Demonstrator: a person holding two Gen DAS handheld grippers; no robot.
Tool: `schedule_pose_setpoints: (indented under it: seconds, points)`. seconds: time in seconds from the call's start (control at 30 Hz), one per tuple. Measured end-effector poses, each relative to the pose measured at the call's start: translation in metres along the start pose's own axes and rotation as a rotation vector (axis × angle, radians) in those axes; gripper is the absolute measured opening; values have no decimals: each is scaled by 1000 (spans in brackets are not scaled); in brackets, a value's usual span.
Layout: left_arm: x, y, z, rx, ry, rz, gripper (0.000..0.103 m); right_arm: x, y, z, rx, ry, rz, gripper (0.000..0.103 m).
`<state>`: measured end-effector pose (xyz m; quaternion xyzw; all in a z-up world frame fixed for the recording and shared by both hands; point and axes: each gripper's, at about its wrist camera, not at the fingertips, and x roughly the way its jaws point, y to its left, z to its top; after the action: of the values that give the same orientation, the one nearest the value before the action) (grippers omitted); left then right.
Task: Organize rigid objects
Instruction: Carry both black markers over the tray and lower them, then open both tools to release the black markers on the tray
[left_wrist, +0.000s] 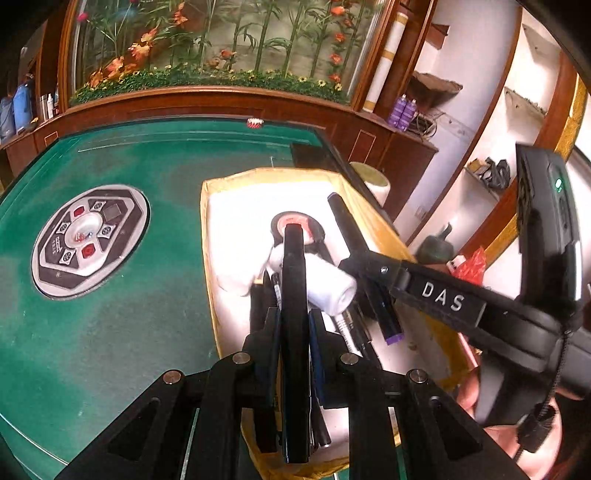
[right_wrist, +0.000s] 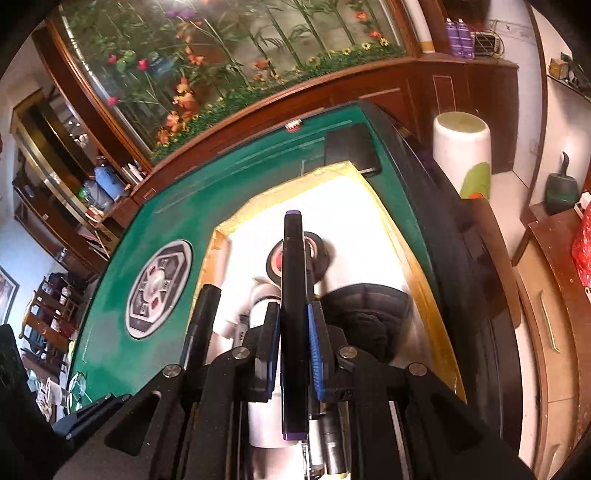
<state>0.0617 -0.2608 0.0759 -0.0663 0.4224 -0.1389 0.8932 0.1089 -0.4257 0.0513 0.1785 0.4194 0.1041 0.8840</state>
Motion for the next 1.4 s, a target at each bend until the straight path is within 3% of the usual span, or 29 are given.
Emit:
schedule_pose_setpoints:
  seconds: [0.4,1.4]
  points:
    - [17,1,-14,12,25,40,14,10,-5,-3,11,35,-40,14]
    - [12,-8,-32,123,-78,146,15,19,10,-8,-42,52,-75,15]
